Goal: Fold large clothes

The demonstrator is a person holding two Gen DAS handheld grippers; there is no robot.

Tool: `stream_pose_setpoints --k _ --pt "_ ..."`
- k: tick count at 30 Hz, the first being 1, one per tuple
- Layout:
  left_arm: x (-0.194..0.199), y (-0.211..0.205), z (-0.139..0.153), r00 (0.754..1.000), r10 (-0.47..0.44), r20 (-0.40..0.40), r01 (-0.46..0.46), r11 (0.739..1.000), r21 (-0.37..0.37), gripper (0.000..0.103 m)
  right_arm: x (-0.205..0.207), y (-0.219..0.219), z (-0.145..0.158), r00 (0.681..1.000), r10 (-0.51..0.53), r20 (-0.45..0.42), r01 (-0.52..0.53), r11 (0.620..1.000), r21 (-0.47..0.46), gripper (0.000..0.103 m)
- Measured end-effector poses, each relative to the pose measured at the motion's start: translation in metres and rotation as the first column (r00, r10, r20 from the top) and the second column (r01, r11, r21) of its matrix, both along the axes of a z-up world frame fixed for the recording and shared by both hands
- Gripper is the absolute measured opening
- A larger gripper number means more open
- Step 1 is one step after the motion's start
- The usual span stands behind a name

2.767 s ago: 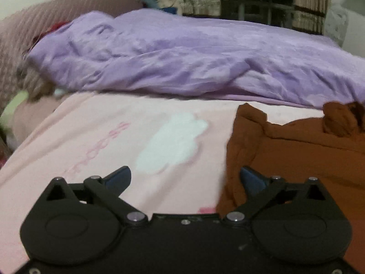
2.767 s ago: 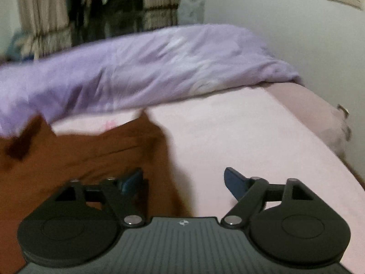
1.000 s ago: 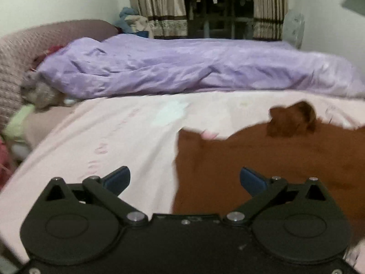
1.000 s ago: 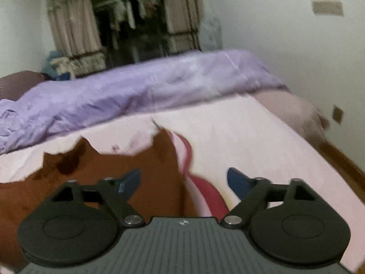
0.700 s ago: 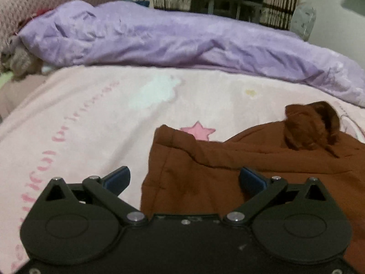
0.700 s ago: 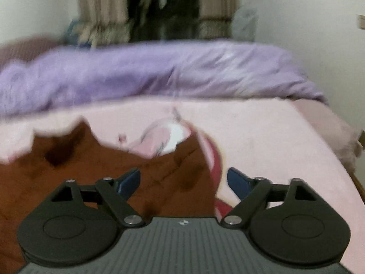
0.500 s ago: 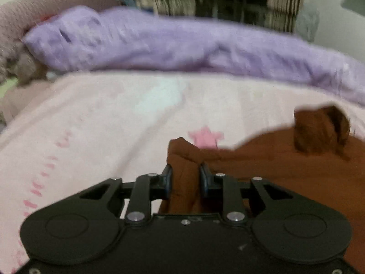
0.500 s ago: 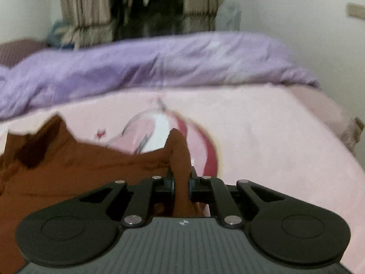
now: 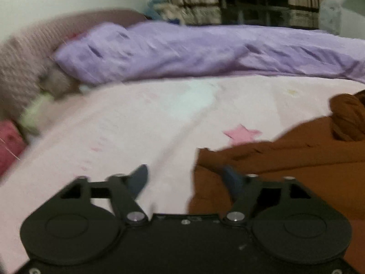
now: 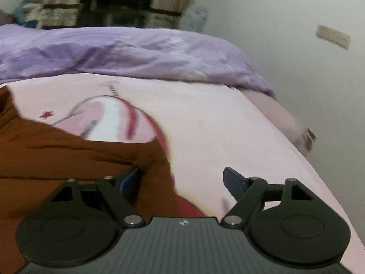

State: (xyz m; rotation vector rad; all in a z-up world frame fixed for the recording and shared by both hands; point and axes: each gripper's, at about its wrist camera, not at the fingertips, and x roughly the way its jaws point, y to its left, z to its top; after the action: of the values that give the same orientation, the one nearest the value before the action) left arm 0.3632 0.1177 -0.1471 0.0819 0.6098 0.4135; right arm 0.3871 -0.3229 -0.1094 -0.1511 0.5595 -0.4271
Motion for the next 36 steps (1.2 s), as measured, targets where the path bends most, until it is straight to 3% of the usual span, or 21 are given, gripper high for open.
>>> stream_pose_setpoints --k 1,2,4,6,8,10,13,17,20,22,25,36 --pt "-0.007 -0.003 0.011 0.999 0.026 0.035 -0.027 0.999 0.037 0.082 -0.003 0.004 0.004 0.999 -0.046 0.022 0.047 0.997 -0.053 0.067" --pt "-0.015 -0.006 0.021 0.995 0.047 0.086 -0.053 0.996 0.071 0.084 -0.009 0.009 0.011 0.996 -0.073 0.051 0.079 0.99 -0.117 0.059" --pt "-0.031 -0.013 0.042 0.981 0.054 0.185 -0.077 0.99 0.117 0.103 -0.023 0.021 0.027 0.989 -0.044 0.138 0.065 0.987 -0.149 0.061" --pt "-0.039 -0.021 0.059 0.98 0.008 0.201 -0.025 0.996 0.083 0.103 -0.042 0.031 0.043 0.976 0.008 0.216 0.016 0.994 -0.109 0.061" --pt "-0.041 -0.035 0.072 0.977 -0.083 0.195 0.087 0.996 -0.012 0.103 -0.056 0.05 0.057 0.96 0.115 0.256 -0.117 0.993 -0.009 0.061" --pt "-0.036 -0.055 0.075 0.967 -0.164 0.194 0.186 0.977 -0.1 0.103 -0.062 0.076 0.061 0.927 0.266 0.263 -0.306 0.944 0.123 0.068" --pt "-0.02 -0.091 0.061 0.969 -0.207 0.135 0.229 0.959 -0.17 0.103 -0.063 0.127 0.047 0.841 0.484 0.243 -0.536 0.809 0.243 0.078" --pt "0.006 -0.129 0.034 0.961 -0.273 0.044 0.276 0.94 -0.203 0.103 -0.066 0.174 0.02 0.793 0.579 0.19 -0.608 0.775 0.174 0.077" --pt "0.016 -0.149 0.011 0.966 -0.256 -0.028 0.249 0.957 -0.151 0.103 -0.054 0.182 -0.002 0.813 0.573 0.104 -0.583 0.801 0.139 0.079" --pt "0.019 -0.153 -0.006 0.966 -0.255 -0.055 0.245 0.959 -0.141 0.103 -0.042 0.175 -0.011 0.82 0.569 0.061 -0.568 0.795 0.212 0.088" --pt "0.018 -0.149 -0.016 0.967 -0.255 -0.03 0.249 0.961 -0.122 0.103 -0.043 0.162 -0.005 0.82 0.566 0.09 -0.565 0.772 0.291 0.09" --pt "0.017 -0.149 -0.012 0.963 -0.266 -0.031 0.262 0.961 -0.09 0.103 -0.026 0.158 -0.008 0.821 0.568 0.063 -0.561 0.782 0.269 0.092"
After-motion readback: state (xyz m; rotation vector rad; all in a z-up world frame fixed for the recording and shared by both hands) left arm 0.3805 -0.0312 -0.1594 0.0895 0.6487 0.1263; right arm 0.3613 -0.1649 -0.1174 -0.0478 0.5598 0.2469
